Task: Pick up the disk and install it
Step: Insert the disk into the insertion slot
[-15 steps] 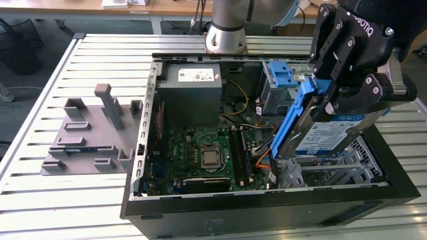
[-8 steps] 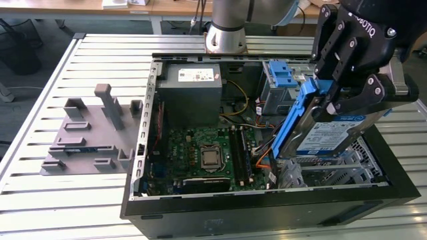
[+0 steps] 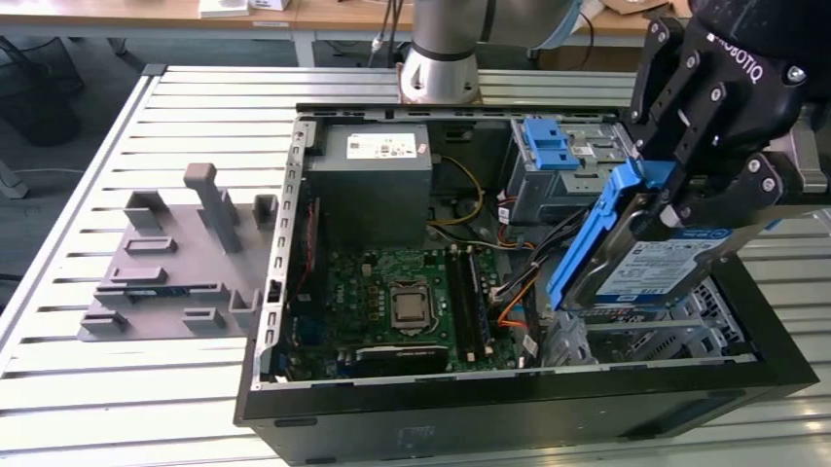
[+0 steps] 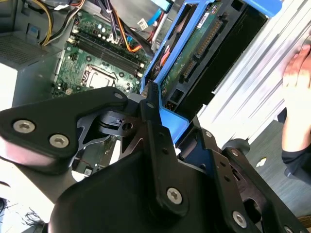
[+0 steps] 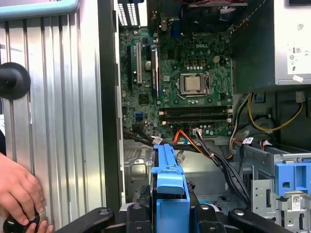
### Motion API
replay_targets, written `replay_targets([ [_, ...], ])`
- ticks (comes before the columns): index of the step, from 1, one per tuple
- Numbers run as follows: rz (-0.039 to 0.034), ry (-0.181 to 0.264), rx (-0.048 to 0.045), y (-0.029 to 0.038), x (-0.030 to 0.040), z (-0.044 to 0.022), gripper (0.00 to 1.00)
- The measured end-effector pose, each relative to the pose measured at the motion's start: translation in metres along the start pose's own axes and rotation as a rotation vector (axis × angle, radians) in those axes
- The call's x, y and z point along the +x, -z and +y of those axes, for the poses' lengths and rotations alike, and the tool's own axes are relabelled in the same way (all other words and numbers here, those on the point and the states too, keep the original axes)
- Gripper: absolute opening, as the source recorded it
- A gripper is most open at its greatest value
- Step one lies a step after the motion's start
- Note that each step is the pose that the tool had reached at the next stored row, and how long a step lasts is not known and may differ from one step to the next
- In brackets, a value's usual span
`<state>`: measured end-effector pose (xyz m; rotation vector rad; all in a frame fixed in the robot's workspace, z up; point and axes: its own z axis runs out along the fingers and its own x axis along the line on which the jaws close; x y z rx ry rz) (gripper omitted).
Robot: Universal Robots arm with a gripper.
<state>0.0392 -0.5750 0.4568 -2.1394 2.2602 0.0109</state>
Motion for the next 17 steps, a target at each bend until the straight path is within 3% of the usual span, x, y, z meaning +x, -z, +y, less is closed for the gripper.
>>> replay_targets([
  [17,-0.0002,0.010,-0.0002,-0.0058,-0.0008,-0.0178,0.36],
])
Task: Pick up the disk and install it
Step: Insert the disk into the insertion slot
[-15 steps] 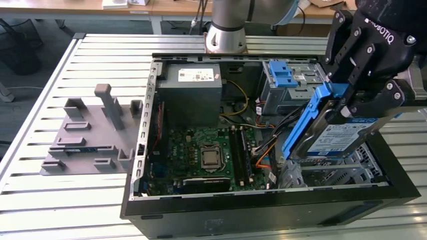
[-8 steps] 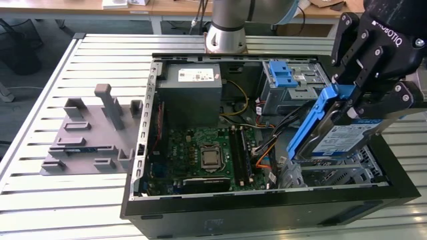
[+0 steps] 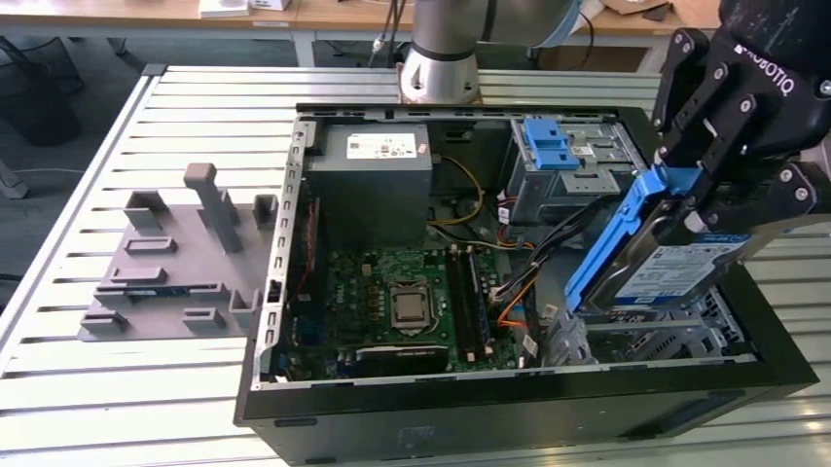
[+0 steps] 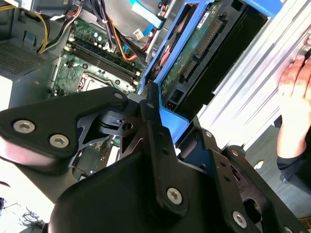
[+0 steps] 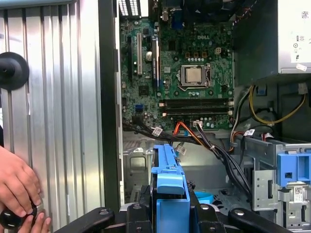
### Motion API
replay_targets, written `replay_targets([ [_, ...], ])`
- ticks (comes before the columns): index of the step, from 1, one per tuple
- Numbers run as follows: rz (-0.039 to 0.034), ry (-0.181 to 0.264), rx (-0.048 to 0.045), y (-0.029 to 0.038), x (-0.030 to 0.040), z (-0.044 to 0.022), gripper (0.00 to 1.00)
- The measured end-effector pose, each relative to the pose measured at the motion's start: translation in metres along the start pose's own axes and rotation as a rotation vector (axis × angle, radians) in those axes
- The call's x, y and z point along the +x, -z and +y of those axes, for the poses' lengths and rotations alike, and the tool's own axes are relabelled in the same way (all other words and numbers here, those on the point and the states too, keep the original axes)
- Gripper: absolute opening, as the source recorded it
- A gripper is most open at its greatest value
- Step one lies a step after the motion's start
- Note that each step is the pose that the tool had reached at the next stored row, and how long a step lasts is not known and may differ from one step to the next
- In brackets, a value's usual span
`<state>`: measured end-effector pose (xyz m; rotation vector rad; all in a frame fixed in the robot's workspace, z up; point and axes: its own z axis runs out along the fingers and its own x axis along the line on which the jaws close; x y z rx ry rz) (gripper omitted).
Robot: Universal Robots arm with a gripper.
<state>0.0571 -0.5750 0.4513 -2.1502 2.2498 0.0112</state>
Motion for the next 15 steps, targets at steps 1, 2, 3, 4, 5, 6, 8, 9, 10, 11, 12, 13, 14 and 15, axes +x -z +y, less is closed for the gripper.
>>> replay_targets([
  [1,0.0001,0.000,0.0000,-0.0004,-0.0001,-0.0014,0.36],
  [2,0.0000,0.000,0.0000,-0.0009,-0.0001,-0.0029,0.36],
  [3,0.0000,0.000,0.0000,-0.0014,-0.0002,-0.0042,0.36],
  [4,0.0001,0.000,0.0000,-0.0017,-0.0002,-0.0054,0.36],
  [5,0.0001,0.000,0.0000,-0.0021,-0.0003,-0.0067,0.36],
  [6,0.0000,0.000,0.0000,-0.0026,-0.0003,-0.0078,0.36],
  [8,0.0001,0.000,0.0000,-0.0035,-0.0004,-0.0096,0.36],
  [9,0.0001,0.000,0.0000,-0.0040,-0.0004,-0.0102,0.36],
  [10,0.0001,0.000,0.0000,-0.0045,-0.0004,-0.0105,0.36],
  [11,0.0001,0.000,0.0000,-0.0050,-0.0004,-0.0110,0.36],
  [12,0.0001,0.000,0.0000,-0.0055,-0.0004,-0.0115,0.36],
  [13,0.0001,0.000,0.0000,-0.0061,-0.0004,-0.0120,0.36],
  [14,0.0001,0.000,0.0000,-0.0066,-0.0004,-0.0126,0.36],
  [15,0.0000,0.000,0.0000,-0.0071,-0.0004,-0.0131,0.36],
])
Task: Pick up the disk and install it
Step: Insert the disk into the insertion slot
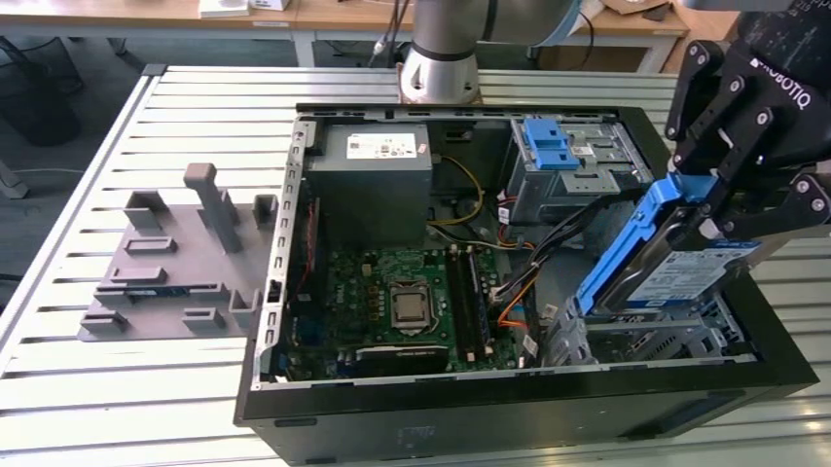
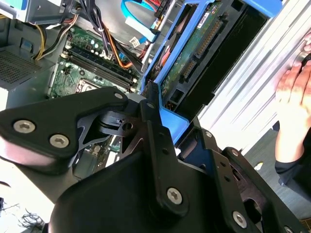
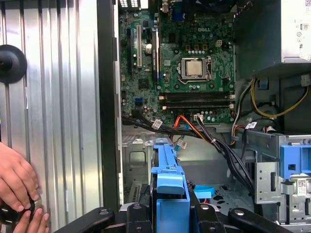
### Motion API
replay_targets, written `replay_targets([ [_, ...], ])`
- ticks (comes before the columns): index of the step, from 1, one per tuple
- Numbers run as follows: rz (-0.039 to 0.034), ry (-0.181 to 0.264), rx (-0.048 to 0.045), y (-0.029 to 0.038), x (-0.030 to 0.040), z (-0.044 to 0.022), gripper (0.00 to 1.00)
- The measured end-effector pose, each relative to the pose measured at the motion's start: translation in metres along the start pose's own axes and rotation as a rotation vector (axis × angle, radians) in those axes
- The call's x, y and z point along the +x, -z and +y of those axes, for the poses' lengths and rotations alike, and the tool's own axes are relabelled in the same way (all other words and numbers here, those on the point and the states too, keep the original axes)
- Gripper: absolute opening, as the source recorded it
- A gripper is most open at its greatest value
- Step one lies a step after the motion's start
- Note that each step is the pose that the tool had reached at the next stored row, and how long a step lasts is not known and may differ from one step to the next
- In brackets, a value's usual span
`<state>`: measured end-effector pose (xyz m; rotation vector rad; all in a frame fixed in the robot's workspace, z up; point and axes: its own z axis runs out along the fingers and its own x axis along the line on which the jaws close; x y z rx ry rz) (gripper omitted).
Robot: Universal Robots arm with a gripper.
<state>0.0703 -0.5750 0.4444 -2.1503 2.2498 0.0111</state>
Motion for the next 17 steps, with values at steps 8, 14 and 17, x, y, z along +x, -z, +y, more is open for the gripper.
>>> replay_targets([
  [8,0.0000,0.000,0.0000,-0.0036,0.0000,-0.0016,0.36],
  [14,-0.0001,0.000,0.0000,-0.0067,0.0001,-0.0016,0.36],
  [17,0.0000,0.000,0.0000,-0.0083,0.0002,-0.0017,0.36],
])
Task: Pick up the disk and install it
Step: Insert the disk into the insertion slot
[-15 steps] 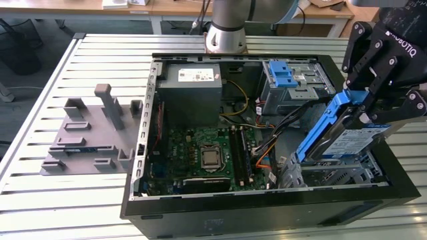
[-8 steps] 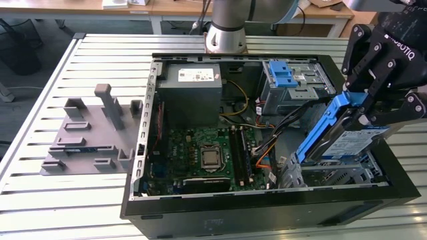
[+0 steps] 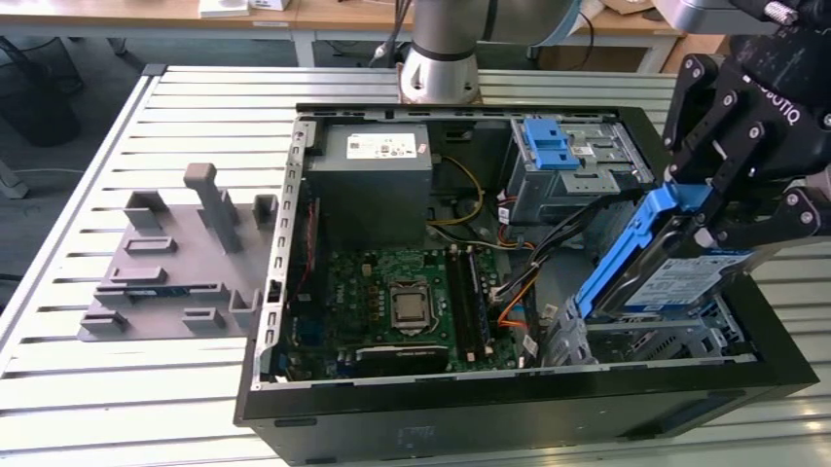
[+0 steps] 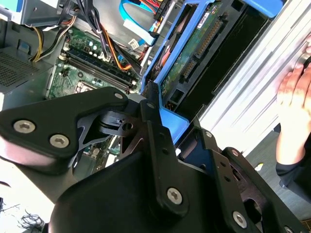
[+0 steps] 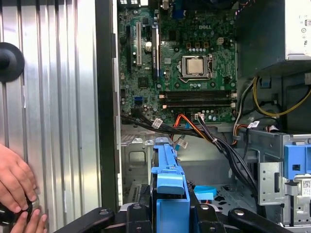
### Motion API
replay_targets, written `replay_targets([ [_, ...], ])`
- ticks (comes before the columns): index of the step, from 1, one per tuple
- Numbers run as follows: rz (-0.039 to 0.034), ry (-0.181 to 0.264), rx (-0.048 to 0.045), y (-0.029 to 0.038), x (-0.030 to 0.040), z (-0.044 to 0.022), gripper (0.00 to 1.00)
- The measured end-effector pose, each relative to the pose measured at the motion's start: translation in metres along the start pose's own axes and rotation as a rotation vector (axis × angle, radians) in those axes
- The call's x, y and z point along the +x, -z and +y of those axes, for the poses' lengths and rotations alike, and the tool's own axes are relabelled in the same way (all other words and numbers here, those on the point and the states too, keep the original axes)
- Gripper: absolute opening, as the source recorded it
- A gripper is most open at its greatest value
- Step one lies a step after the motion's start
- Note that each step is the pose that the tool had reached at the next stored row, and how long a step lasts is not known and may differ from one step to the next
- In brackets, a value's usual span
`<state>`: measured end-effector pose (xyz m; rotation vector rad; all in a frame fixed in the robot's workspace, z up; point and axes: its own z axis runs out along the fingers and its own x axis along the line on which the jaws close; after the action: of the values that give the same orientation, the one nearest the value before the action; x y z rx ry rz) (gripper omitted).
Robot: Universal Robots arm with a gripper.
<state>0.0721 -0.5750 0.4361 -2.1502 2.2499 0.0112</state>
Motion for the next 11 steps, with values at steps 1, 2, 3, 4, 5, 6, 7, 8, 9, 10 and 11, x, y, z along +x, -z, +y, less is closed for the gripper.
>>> replay_targets([
  [1,0.0000,0.000,0.0000,-0.0006,0.0000,0.0000,0.36],
  [2,0.0001,0.000,0.0000,-0.0011,0.0000,0.0000,0.36],
  [3,0.0001,0.000,0.0000,-0.0018,0.0000,0.0000,0.36],
  [4,0.0001,0.000,0.0000,-0.0025,0.0001,0.0000,0.36],
  [5,0.0001,0.000,0.0000,-0.0032,0.0001,0.0000,0.36],
  [6,0.0000,0.000,0.0000,-0.0040,0.0001,0.0000,0.36],
  [7,0.0000,0.000,0.0000,-0.0048,0.0001,0.0000,0.36],
  [8,0.0000,0.000,0.0000,-0.0056,0.0001,0.0000,0.36],
  [9,0.0000,0.000,0.0000,-0.0065,0.0002,0.0000,0.36],
  [10,0.0000,0.000,0.0000,-0.0074,0.0002,0.0000,0.36],
  [11,0.0001,0.000,0.0000,-0.0083,0.0002,0.0000,0.36],
])
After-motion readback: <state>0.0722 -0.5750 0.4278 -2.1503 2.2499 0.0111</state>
